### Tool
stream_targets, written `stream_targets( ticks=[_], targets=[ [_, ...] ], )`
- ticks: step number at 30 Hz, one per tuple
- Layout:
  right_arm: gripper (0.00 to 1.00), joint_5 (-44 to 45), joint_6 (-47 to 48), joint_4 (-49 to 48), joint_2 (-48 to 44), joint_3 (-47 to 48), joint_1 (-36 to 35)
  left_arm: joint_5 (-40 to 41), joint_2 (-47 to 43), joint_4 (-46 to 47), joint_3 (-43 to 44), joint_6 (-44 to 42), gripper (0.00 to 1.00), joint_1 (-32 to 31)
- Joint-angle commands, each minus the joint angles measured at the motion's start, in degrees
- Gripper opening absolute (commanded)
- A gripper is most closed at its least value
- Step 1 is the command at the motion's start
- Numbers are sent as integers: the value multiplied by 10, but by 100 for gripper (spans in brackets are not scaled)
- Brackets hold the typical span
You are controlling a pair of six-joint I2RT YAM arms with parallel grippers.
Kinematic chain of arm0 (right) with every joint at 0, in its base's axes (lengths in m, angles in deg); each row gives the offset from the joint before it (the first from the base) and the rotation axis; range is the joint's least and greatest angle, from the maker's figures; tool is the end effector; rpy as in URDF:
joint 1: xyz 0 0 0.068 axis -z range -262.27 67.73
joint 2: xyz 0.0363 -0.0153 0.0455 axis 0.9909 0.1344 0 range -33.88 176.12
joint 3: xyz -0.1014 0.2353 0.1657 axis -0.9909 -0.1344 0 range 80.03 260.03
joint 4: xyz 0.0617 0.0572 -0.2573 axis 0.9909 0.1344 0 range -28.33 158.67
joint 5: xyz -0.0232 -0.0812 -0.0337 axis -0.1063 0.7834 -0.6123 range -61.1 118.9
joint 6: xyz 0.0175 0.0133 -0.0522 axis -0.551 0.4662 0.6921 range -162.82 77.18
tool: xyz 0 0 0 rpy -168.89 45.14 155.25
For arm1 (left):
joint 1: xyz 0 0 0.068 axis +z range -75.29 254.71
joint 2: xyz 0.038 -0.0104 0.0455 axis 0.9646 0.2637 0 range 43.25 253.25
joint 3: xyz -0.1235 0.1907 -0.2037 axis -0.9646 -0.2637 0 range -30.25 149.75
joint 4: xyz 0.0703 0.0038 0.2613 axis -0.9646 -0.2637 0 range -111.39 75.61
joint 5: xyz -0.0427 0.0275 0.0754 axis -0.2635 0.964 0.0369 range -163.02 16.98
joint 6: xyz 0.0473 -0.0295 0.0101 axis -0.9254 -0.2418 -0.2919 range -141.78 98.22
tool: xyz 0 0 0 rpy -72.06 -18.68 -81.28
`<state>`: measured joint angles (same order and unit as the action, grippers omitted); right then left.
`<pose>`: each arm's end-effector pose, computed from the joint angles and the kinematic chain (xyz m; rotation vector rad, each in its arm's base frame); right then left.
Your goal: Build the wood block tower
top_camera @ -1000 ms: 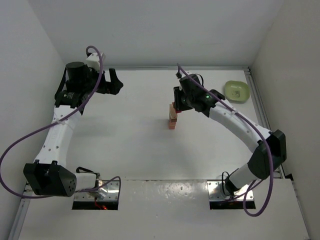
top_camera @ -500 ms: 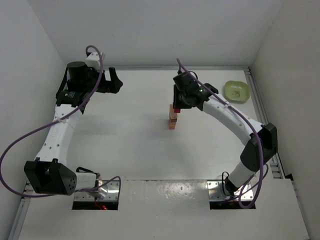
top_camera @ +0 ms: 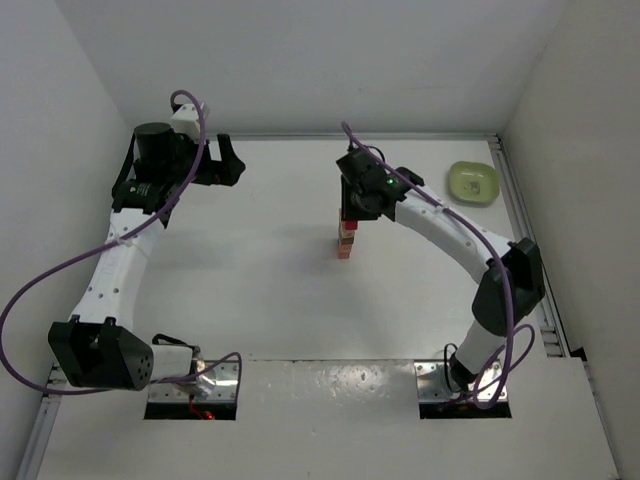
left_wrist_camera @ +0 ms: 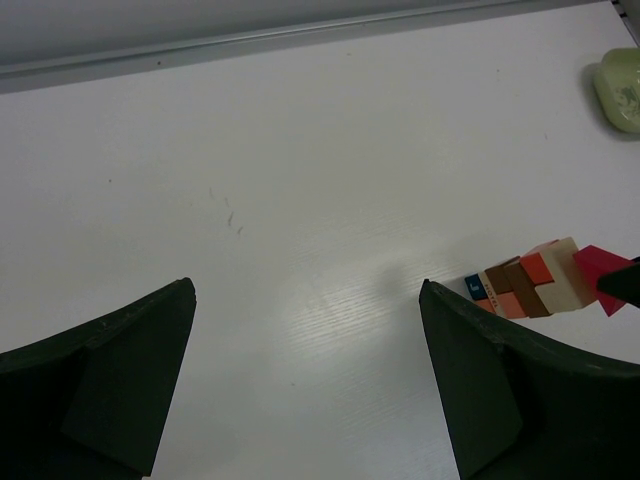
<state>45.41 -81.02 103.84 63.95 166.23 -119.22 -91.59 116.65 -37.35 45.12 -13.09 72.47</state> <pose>0.3171 0.2244 0.3251 0.1437 2.4627 0.2078 0.2910 -0.0241 0.4271 0.1080 1.9393 -0.4404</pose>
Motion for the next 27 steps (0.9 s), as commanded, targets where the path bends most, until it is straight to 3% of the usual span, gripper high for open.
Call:
stream_targets(
  ticks=[1,22,27],
  targets=[
    [0,14,-2,-11,3,27,0,4,-3,27,1,10,100,-4],
    [0,15,13,-19,27,44,1,-2,-8,27,-4,10,100,-4],
    [9,14,15,-18,30,48,4,-2,-3,33,-4,10,100,-4]
  ],
)
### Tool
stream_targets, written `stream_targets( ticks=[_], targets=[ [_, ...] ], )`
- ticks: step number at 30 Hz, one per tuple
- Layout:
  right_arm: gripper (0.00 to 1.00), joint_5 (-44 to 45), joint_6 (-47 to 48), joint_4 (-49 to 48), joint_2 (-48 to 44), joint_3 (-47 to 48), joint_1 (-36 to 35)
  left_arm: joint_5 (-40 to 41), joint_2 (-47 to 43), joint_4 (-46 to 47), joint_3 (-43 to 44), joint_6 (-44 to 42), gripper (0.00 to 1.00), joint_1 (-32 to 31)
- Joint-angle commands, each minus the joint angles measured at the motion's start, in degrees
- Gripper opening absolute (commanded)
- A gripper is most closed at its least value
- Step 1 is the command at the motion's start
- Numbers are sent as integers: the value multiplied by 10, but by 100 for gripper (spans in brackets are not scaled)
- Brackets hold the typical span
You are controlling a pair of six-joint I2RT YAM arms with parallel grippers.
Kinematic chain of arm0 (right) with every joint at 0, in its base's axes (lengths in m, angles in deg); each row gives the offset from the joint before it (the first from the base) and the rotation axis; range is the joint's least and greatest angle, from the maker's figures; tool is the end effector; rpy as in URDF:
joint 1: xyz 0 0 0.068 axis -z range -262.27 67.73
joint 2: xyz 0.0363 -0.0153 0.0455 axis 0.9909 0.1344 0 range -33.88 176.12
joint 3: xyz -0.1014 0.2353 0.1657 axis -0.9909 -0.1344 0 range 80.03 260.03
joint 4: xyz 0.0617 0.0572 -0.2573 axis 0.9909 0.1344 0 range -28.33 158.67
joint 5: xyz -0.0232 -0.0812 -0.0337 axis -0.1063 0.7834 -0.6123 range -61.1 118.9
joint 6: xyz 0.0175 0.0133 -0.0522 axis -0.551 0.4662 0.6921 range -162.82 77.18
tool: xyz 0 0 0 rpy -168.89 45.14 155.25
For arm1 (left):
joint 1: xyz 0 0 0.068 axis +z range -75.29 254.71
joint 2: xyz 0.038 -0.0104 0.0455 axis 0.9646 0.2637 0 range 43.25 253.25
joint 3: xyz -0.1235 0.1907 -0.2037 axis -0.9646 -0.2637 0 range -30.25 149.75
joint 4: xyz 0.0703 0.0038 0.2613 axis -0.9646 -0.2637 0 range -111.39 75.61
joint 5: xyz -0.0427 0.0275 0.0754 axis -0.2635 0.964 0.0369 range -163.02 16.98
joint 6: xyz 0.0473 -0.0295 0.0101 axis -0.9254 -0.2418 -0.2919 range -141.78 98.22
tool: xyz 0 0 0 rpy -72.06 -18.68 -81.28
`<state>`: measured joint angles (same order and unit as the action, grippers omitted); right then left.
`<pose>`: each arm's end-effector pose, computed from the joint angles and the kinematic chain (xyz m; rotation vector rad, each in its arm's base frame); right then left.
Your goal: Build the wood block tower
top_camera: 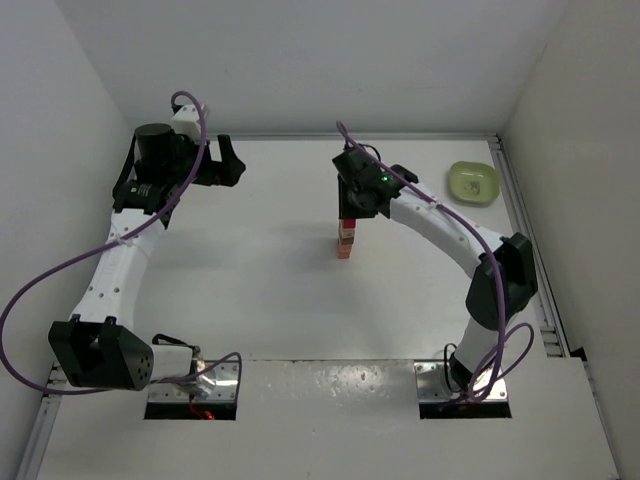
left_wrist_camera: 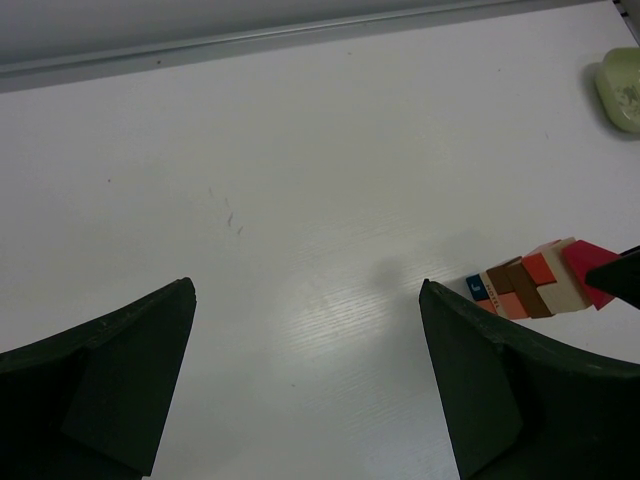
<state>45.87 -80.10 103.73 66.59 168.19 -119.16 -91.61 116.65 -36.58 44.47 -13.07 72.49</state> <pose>0.3277 0.2314 0.3192 0.1267 2.4672 0.1845 0.2919 -0.0240 0.4245 0.1079 1.9373 -0.4405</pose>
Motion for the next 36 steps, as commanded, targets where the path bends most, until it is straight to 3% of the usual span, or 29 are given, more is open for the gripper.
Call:
stream_targets(
  ticks=[1,5,12,19,27,30,36],
  targets=[
    [10,10,6,-18,4,28,4,-1,-3,25,3,10,100,-4],
    [23,4,8,-19,3,27,2,-7,-3,25,3,10,100,-4],
    [24,2,10,-22,8,29,1,-7,-3,25,3,10,100,-4],
    [47,-2,13,-23,9,30,3,-7,-3,25,3,10,100,-4],
    [60,-12,19,-26,8,31,6,-12,-3,25,3,10,100,-4],
    [72,-58,46,-44,-4,23,4,-12,-3,25,3,10,100,-4],
    [82,-84,87,-59,-44,-2,1,-23,-3,31,3,10,100,1]
  ],
)
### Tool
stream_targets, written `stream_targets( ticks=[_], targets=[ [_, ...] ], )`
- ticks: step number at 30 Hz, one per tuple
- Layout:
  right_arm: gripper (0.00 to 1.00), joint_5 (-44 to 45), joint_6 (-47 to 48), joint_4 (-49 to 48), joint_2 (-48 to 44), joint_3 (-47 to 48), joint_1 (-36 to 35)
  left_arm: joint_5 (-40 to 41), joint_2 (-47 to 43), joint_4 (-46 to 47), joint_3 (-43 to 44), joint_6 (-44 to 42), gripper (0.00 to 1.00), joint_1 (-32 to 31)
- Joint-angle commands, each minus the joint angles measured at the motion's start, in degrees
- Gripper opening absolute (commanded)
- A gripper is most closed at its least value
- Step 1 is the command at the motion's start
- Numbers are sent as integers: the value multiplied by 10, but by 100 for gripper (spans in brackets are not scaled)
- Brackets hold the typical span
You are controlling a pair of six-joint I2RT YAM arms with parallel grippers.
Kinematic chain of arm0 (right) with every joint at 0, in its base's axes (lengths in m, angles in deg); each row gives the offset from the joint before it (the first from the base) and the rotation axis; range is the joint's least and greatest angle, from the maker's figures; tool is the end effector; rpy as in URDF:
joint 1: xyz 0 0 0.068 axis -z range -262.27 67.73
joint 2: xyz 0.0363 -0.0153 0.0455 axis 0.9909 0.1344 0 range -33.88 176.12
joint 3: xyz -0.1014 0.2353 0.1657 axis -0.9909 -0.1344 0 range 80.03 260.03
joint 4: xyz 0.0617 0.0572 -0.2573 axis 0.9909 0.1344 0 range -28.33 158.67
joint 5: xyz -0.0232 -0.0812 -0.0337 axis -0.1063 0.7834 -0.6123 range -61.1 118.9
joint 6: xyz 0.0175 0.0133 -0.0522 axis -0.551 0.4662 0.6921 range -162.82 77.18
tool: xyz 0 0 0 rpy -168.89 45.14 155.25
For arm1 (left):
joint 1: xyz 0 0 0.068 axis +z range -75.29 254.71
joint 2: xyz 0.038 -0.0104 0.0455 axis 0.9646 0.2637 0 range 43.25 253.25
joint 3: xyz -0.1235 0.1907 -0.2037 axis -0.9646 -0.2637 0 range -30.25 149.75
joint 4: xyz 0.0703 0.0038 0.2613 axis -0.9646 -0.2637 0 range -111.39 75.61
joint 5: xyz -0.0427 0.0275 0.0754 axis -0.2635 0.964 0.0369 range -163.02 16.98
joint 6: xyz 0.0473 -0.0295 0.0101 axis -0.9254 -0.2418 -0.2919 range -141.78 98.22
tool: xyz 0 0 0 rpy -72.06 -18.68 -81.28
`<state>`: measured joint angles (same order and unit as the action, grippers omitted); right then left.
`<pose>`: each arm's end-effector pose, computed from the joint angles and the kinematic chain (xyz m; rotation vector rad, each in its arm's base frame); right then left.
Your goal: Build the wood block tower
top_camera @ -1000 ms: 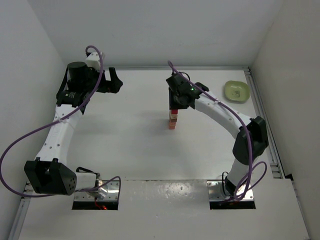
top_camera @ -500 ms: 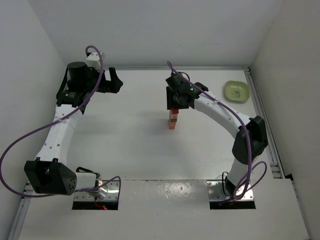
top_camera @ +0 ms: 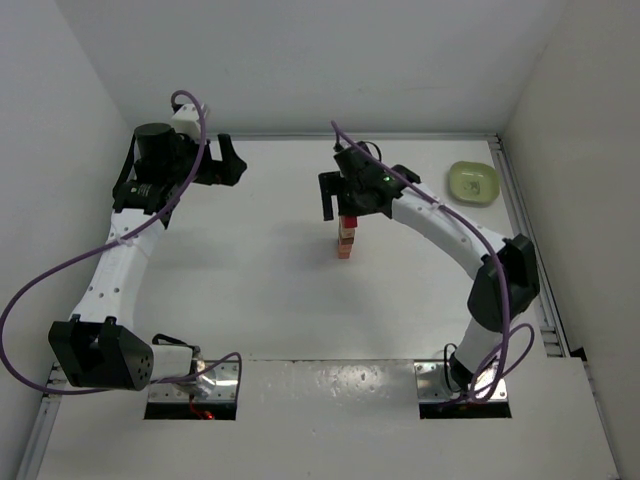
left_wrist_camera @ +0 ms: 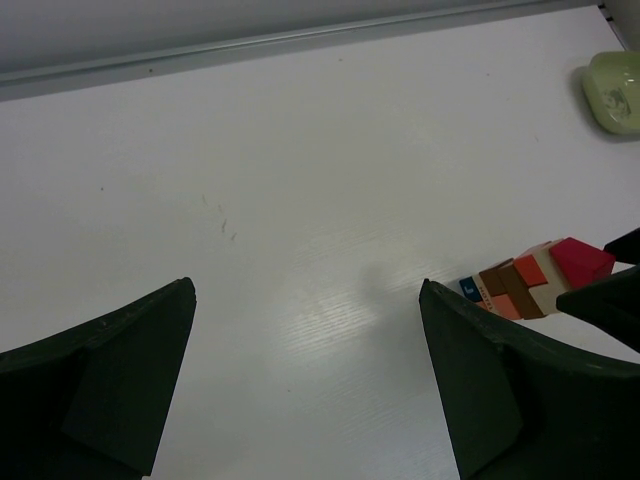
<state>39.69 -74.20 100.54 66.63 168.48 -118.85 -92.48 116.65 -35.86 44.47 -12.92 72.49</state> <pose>0.3314 0.2366 0.3236 -0.0292 2.4606 0.2951 0.2921 -0.0246 0.4259 0.1180 1.9244 -0.4557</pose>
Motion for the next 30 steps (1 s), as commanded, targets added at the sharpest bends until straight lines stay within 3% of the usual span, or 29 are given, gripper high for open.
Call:
stream_targets(
  ticks=[1,8,11,15,16,19,20,30],
  targets=[
    [82,-26,56,-29,-50,-15,-2,-15,-3,24,-3,8,100,1],
    [83,-83,151,-149,-180,-129,20,-15,-20,35,-19,8,100,1],
    [72,-76,154,-151,-202,-130,54,-15,-20,35,-19,8,100,6],
    [43,-87,132,-82,-190,-109,117,-20,-20,35,-19,8,100,6],
    [29,-94,130,-72,-168,-97,136,-20,-15,35,-19,8,100,6],
    [6,-126,128,-31,-127,-95,176,-20,-9,30,-13,3,100,6],
    [2,-137,126,-24,-120,-94,180,-14,-9,30,-7,3,100,6],
    [0,-168,111,-33,-64,-97,165,-8,2,13,-2,-2,100,6]
  ],
)
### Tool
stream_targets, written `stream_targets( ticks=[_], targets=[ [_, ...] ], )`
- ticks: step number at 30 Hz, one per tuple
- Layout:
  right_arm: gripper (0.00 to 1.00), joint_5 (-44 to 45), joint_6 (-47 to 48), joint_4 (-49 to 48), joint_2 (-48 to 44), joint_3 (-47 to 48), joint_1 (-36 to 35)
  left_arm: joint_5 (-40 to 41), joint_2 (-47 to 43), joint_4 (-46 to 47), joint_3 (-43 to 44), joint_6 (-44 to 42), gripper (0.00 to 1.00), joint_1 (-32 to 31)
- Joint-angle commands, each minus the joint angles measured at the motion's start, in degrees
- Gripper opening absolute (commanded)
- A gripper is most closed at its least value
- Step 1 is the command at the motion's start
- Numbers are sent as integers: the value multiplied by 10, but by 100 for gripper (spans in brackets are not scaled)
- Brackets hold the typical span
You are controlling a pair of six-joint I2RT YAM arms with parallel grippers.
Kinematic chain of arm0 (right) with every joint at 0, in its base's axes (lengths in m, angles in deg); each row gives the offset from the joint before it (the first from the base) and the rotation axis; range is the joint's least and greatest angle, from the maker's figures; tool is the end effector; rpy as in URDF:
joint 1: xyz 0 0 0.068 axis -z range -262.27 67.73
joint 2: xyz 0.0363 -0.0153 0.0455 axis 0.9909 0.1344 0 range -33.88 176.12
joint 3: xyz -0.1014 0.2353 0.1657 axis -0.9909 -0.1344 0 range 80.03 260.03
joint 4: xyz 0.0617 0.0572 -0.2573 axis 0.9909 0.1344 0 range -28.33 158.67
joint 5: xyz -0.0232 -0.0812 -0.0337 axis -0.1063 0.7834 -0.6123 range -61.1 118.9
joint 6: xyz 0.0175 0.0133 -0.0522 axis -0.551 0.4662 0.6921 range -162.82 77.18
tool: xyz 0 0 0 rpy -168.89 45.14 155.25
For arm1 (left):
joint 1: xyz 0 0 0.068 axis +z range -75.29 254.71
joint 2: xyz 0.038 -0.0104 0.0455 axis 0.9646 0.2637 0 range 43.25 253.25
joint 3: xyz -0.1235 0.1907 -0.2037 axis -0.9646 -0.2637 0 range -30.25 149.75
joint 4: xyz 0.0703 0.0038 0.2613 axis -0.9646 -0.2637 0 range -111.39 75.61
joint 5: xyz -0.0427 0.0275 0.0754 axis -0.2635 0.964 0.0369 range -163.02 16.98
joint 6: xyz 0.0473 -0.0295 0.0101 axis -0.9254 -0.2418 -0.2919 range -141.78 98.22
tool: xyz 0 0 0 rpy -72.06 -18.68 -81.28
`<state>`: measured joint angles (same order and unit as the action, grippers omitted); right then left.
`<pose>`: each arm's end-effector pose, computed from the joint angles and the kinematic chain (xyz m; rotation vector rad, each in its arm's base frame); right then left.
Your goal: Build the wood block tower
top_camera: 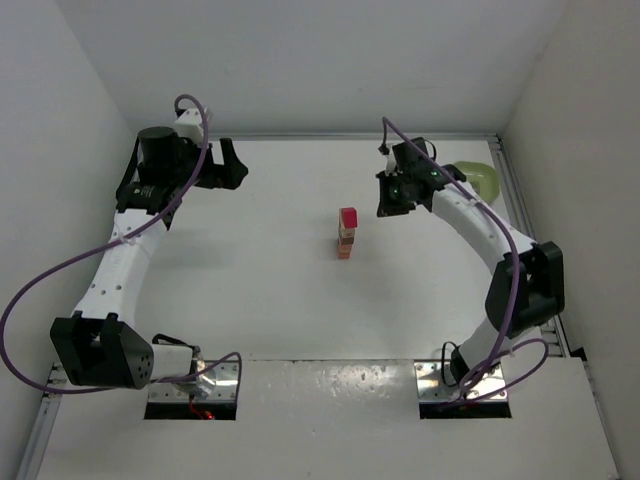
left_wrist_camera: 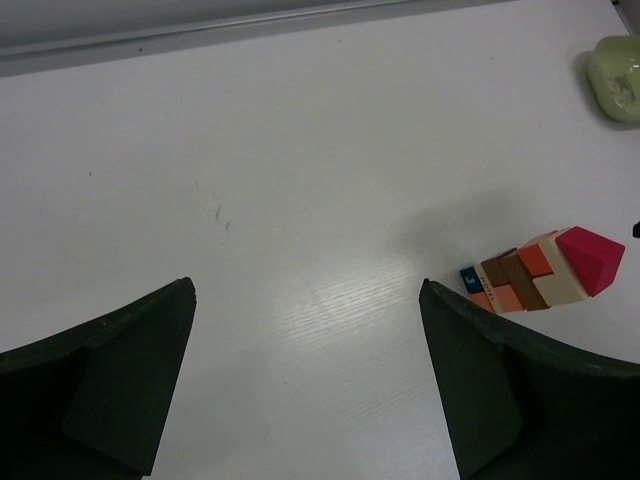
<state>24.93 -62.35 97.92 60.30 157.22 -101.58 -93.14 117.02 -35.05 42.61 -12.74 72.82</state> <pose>0.3491 0.1252 0.3020 -0.0243 2.5350 0.3630 0.2954 -0.0235 0.4140 0.1125 1.9485 -0.4676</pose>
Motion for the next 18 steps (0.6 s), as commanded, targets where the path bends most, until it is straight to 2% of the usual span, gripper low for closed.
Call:
stream_targets(
  ticks=[1,4,7,18],
  targets=[
    [1,-22,-10,-7,7,18,-13,-1,-1,5,17,-4,100,3],
    [10,-27,-12,4,17,34,-21,-1,-1,5,17,-4,100,3],
    [14,-34,-17,2,24,40,-26,4,-1,5,17,-4,100,3],
    [20,-36,-21,1,44,64,-35,-2,4,5,22,-4,100,3]
  ],
)
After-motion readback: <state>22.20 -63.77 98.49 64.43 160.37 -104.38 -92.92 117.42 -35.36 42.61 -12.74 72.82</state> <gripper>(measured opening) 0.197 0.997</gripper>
